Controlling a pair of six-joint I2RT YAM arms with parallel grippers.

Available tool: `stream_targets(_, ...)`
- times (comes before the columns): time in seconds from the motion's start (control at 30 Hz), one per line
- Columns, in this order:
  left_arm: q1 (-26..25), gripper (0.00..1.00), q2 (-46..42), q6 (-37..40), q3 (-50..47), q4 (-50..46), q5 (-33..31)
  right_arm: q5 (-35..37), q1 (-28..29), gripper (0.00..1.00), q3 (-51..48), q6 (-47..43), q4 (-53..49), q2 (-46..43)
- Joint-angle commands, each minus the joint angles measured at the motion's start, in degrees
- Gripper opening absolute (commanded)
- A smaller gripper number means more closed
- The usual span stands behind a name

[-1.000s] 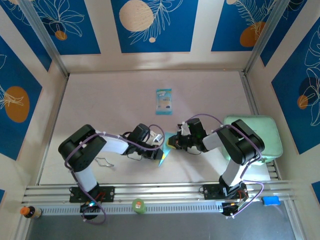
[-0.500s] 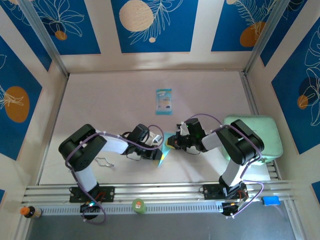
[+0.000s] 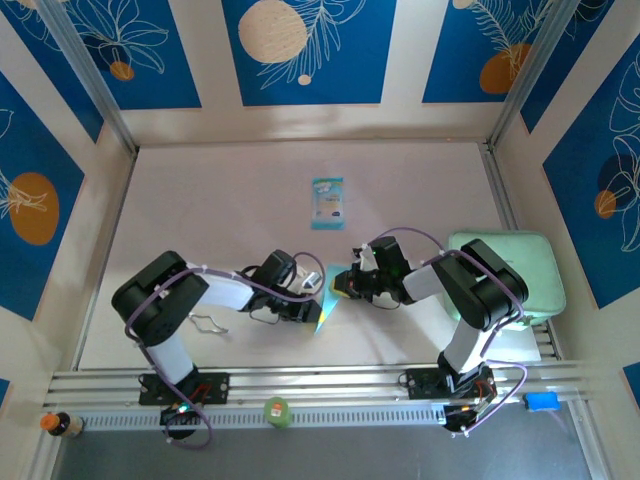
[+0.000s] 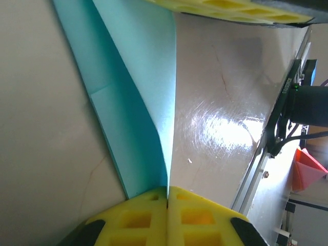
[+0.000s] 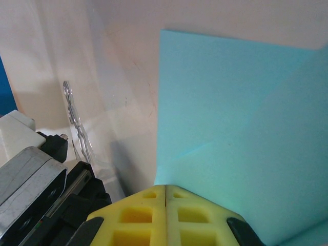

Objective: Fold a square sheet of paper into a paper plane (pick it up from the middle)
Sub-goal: Fold the wing for the fifth time at the center of the table.

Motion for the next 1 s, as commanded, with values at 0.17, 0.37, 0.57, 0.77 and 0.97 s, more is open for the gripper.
stream_targets(0.17,-0.06,0.13,-2.21,-0.21,-3.78,-5.99,0.16,8.3,0.46,0.01,-1.97,0.26,-8.97,2.74)
stream_targets(0.37,-0.24,0.01,-2.63,-0.65,-4.69,-5.55,0.52,8.66,0.62,0.01,-2.15,0.52,-9.06,2.58)
stream_targets(0.57,-0.49,0.1,-2.84,-0.71,-4.88,-6.12,0.34,9.14,0.67,0.01,-2.24,0.67,-9.48,2.42)
stream_targets(0.77,-0.77,0.01,-4.4,-0.72,-5.79,-7.38,-0.88,9.45,0.84,0.01,-2.24,0.92,-9.5,2.47)
stream_targets(0.97,-0.86,0.02,-4.95,-0.95,-6.28,-6.92,-0.51,9.54,0.8,0.01,-2.52,1.23,-9.06,2.36)
